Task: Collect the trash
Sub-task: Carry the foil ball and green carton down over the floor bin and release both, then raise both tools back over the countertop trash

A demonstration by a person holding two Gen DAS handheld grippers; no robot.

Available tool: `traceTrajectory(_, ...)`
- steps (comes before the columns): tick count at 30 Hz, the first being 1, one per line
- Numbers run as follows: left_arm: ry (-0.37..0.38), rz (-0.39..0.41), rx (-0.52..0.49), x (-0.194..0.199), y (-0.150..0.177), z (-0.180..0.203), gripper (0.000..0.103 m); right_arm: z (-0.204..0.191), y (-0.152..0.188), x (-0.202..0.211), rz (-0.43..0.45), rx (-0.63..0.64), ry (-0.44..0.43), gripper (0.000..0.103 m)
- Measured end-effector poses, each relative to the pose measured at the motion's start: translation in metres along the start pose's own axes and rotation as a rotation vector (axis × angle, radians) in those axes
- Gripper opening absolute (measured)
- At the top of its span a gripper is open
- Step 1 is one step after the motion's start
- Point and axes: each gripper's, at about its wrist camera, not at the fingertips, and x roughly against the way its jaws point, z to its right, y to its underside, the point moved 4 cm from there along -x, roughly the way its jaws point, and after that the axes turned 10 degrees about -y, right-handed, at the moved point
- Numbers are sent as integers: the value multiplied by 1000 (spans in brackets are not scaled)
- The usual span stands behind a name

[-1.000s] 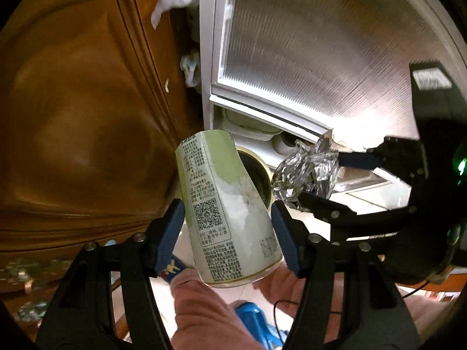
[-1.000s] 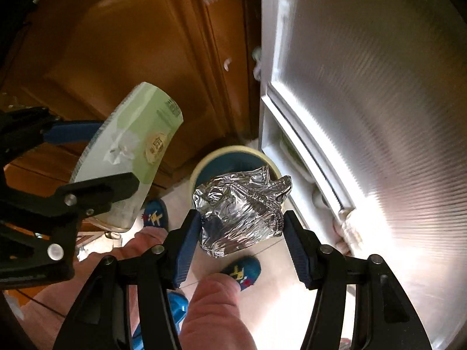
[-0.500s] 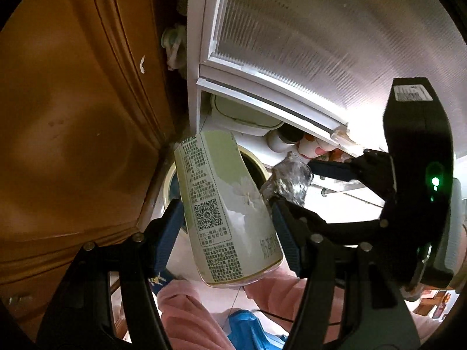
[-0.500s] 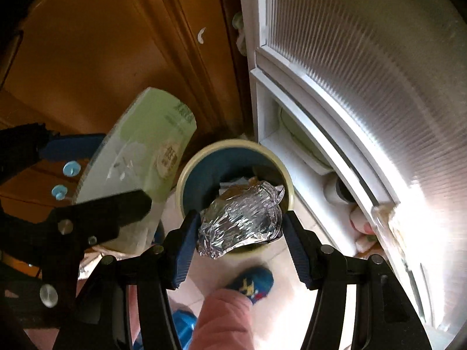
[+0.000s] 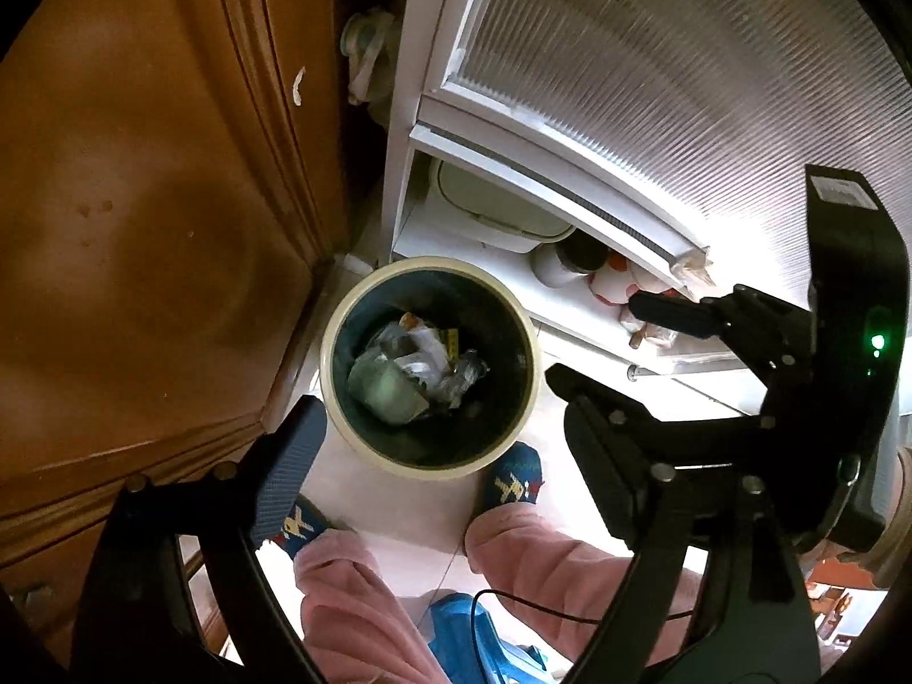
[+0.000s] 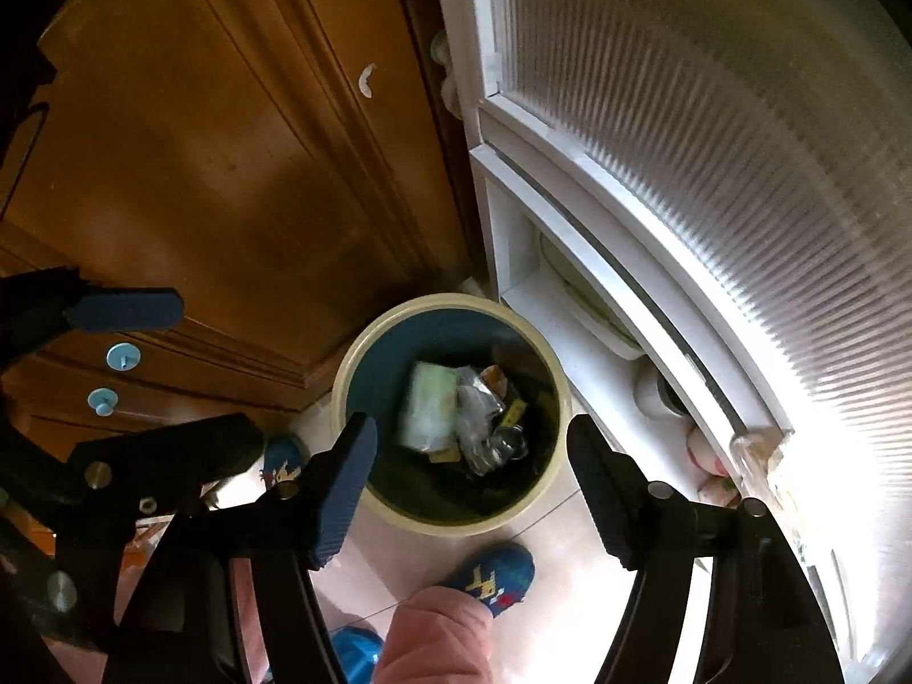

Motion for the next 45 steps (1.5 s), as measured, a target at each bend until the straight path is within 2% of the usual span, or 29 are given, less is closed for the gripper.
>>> traceTrajectory(7,-5,8,19,20,-2,-1,83,0,2,9,0,-43,-2,70)
traceTrajectory(19,-16,32,22,97,-2,10,83,-14,0,80,8,-71,4,70)
traceTrajectory(26,-11,71,35,162,-1,17,83,-29,-2,146,9,-20,26,70)
traceTrajectory(36,-61,195,61,262,-9,14,83,-55,-14,254,86,141,4,70)
traceTrajectory(45,-163,338,58,342,-25,13,83,-80,-31,358,255,260,-49,70)
